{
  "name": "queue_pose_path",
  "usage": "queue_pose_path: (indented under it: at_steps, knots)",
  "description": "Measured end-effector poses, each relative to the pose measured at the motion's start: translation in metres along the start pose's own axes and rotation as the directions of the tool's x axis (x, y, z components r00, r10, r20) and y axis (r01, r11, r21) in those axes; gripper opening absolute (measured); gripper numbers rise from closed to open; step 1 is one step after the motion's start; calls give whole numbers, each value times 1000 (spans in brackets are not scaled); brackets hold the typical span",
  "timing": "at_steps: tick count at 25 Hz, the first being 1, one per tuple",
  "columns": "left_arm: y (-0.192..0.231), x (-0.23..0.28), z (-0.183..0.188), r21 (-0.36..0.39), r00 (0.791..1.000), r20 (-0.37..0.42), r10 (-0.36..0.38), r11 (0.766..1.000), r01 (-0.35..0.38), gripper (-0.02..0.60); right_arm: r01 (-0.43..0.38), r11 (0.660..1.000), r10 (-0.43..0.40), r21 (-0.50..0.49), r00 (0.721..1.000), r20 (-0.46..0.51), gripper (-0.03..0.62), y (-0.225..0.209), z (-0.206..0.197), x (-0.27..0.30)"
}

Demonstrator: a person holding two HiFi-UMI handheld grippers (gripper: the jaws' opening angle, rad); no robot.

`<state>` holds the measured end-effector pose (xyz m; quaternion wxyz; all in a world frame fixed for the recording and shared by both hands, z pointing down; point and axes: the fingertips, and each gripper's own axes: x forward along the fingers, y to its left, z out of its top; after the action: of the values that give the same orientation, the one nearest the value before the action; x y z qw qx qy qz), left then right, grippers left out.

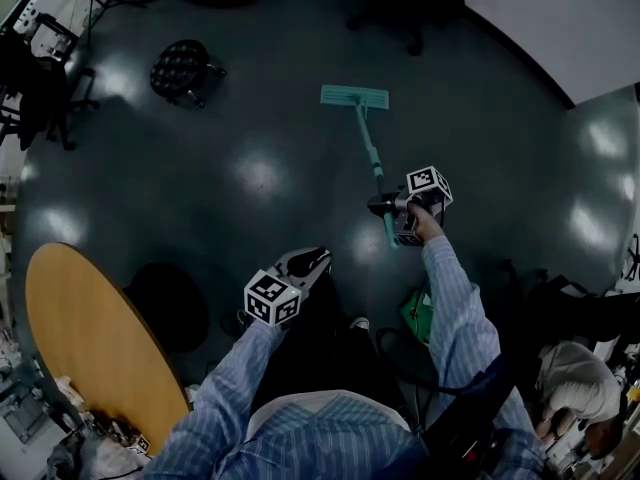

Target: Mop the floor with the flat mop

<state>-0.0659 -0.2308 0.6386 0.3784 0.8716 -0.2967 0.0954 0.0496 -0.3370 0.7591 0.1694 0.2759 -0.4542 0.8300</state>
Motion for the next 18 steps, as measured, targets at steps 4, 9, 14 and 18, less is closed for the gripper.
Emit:
queue_pose_path:
  at_steps: [4,9,14,18]
  knots:
    - [26,14,16,-10,1000,-4,14,1000,-14,69,15,1000,-16,19,999,35,60,30,66,1]
    - [51,18,23,-38,999,2,34,999,-34,69,36,999,-36,-2,997,70,58,58,134,12]
    - [69,11,11,-65,998,-9,59,996,-59,69,4,1000,-5,10,994,107,58,81,165,30]
    - [80,4,-2,-85,996,-14,83,993,-83,69,35,999,-32,-16,993,114,58,77,173,43]
